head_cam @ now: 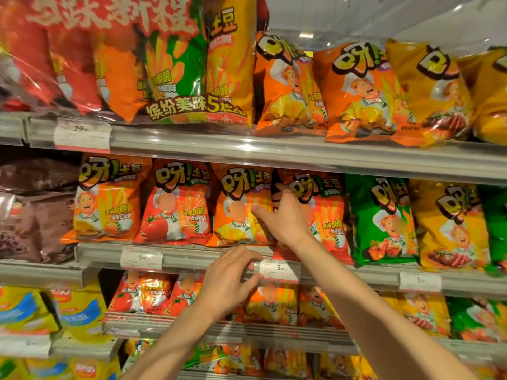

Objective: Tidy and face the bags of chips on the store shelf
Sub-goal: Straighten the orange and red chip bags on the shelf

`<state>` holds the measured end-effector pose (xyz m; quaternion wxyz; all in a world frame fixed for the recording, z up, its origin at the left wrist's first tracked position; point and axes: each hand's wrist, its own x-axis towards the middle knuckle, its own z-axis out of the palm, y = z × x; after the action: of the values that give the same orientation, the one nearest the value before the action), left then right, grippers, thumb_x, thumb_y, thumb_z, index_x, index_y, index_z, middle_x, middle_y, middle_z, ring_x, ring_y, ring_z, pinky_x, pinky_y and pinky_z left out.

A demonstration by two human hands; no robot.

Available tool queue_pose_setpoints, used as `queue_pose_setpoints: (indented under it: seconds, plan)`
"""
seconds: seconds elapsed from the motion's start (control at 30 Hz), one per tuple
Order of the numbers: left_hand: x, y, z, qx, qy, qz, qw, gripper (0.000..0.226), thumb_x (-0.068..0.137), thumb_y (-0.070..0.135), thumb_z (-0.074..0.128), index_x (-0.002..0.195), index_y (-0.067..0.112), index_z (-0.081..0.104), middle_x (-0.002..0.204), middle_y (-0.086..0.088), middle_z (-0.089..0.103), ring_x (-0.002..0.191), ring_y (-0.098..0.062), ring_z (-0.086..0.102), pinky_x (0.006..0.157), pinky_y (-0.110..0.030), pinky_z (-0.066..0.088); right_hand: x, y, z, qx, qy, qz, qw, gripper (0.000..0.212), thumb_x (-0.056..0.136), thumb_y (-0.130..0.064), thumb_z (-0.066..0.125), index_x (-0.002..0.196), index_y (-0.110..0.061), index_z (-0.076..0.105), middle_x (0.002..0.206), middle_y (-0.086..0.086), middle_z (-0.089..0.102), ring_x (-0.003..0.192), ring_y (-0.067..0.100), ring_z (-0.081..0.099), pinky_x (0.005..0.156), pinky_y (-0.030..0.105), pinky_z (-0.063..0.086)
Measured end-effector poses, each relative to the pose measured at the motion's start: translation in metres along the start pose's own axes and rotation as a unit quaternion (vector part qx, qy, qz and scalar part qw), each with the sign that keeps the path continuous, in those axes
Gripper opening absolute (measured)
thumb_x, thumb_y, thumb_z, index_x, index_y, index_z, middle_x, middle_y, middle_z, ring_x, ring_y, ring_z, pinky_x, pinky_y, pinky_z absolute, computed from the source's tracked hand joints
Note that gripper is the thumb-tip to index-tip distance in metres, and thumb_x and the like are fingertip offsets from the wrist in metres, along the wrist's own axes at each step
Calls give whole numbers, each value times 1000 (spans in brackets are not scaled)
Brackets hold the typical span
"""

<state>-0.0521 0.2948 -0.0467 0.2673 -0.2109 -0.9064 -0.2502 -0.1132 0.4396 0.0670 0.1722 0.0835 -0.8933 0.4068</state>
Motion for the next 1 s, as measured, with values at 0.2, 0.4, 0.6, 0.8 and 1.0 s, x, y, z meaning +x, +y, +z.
queue_pose_setpoints:
  seconds: [0.2, 0.4, 0.6, 0.8, 1.0]
  plan:
    - [-2, 6, 7, 65, 13, 30, 997, 32, 84, 47, 55, 110, 28, 58, 96, 10, 56, 91, -12, 55, 66, -26, 45, -26, 38, -63, -65, 159, -113, 979, 40, 93, -24, 68, 128, -7, 60, 124, 10, 60, 117, 24, 57, 99, 24, 38]
    - [8, 13, 14, 53, 5, 16, 998, 35, 76, 43, 72, 106, 33, 56, 88, 15, 51, 84, -10, 54, 59, -23, 37, -33, 84, -80, -15, 49, 84, 995, 84, 91, -49, 66, 154, -7, 30, 153, 13, 40, 142, 28, 40, 116, 38, 34]
    - [6, 11, 13, 30, 6, 11, 999, 33, 79, 49, 68, 106, 35, 56, 86, 22, 40, 79, -6, 52, 59, -21, 37, -23, 90, -71, 170, 34, 153, 973, 55, 81, -44, 80, 123, -16, 58, 106, -6, 72, 101, 12, 69, 79, 23, 50]
    - [6, 12, 12, 37, 8, 9, 999, 33, 79, 50, 70, 106, 34, 58, 87, 23, 38, 79, -5, 52, 59, -18, 34, -34, 87, -64, 140, 102, 67, 983, 61, 80, -42, 81, 130, -24, 50, 106, -12, 69, 93, -3, 64, 72, 11, 45]
    - [7, 13, 9, 22, -2, 5, 1000, 35, 80, 57, 56, 106, 34, 58, 84, 21, 43, 77, -4, 51, 58, -19, 36, -35, 87, -60, 126, 121, 67, 982, 65, 82, -47, 78, 132, -24, 45, 110, -10, 65, 95, -4, 61, 70, 6, 46]
